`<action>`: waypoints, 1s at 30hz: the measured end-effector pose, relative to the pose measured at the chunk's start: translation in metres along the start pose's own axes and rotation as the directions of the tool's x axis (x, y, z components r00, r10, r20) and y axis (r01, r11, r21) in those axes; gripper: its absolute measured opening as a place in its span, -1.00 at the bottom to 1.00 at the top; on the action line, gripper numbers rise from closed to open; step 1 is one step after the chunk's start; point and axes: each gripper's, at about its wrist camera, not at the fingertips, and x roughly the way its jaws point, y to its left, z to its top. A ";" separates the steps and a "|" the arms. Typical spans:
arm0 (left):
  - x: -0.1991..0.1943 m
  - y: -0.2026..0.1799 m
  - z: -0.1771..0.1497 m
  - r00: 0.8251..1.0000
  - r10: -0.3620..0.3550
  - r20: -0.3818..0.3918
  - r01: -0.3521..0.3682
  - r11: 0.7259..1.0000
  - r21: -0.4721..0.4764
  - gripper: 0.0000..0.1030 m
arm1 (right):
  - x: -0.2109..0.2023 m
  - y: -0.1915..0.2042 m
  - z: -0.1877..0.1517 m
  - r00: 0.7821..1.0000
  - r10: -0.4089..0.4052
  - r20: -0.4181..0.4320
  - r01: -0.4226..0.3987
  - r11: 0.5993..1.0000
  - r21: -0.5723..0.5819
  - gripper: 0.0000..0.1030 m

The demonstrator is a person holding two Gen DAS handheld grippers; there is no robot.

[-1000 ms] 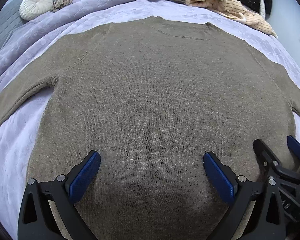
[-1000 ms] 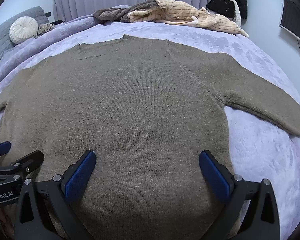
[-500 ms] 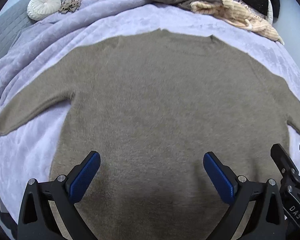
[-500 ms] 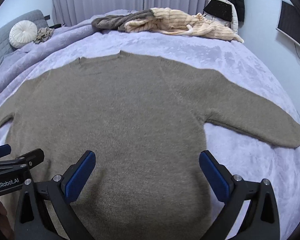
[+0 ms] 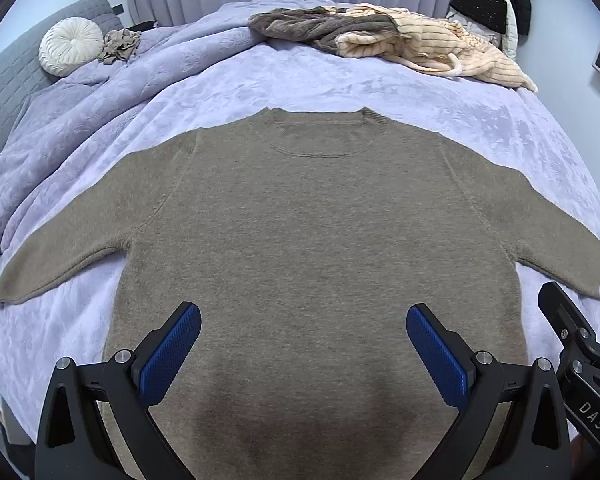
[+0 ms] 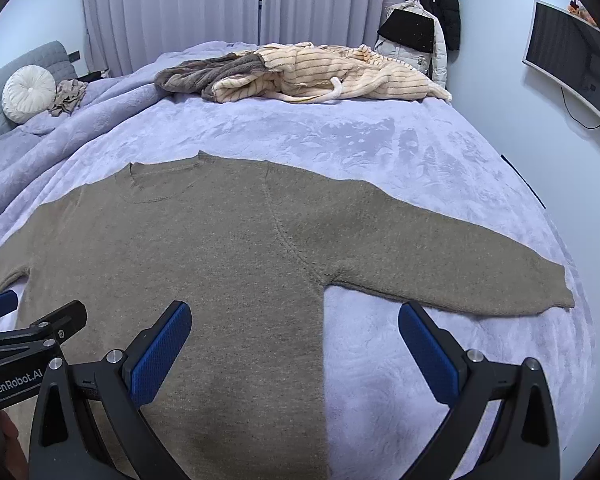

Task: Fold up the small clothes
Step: 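Move the right gripper along the sleeve toward its ribbed cuff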

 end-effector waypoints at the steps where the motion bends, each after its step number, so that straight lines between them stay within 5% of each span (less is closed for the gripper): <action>1: 0.000 -0.004 0.001 1.000 -0.004 -0.002 0.004 1.000 0.004 1.00 | 0.000 -0.004 0.001 1.000 -0.008 0.002 0.008 1.000 0.004 1.00; 30: -0.002 -0.164 0.027 0.998 -0.059 -0.005 0.059 0.974 0.220 1.00 | 0.013 -0.157 0.000 0.987 -0.154 -0.040 0.159 0.964 0.212 1.00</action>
